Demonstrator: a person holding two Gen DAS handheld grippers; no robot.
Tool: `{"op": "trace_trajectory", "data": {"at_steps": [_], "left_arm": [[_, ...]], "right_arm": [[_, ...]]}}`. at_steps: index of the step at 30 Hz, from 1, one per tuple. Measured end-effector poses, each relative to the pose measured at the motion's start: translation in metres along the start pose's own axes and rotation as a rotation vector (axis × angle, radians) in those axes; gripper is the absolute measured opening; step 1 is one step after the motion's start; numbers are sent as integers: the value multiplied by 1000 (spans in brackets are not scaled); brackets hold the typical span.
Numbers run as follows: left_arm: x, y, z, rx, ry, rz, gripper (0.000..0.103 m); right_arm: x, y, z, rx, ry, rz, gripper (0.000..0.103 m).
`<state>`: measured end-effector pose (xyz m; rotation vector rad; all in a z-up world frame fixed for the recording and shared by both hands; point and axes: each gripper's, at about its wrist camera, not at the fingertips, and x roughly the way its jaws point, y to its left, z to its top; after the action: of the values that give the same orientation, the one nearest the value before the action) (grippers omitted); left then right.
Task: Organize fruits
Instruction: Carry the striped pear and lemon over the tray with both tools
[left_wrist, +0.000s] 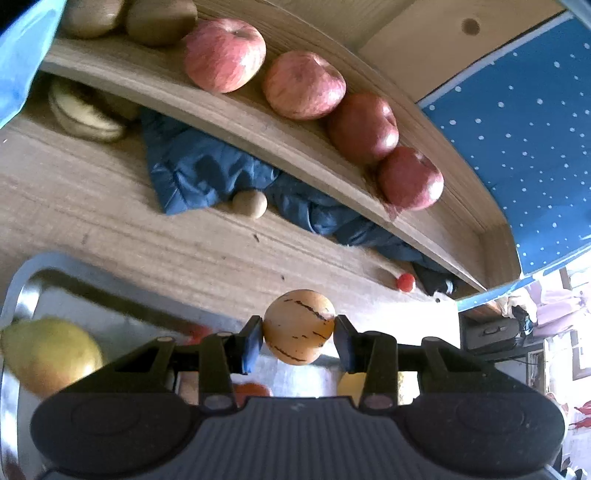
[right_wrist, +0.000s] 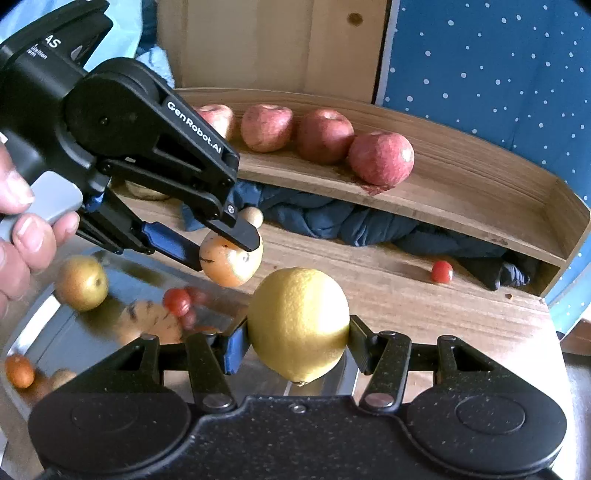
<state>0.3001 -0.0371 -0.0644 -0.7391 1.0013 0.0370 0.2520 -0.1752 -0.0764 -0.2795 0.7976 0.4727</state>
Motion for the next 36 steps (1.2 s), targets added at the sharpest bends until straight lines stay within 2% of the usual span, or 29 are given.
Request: {"op": "trace_trajectory", "data": {"at_steps": [15, 27, 36], "left_arm": [[-44, 15, -63, 33, -11, 13, 45], [-72, 43, -103, 27, -11, 48, 45], [-86, 55, -122, 65, -6, 80, 45]], "right_arm": [[-43, 22, -38, -23, 12, 79, 57], [-53, 41, -57, -54, 35, 144, 57], [-55, 52, -66, -93, 53, 169, 57]]}}
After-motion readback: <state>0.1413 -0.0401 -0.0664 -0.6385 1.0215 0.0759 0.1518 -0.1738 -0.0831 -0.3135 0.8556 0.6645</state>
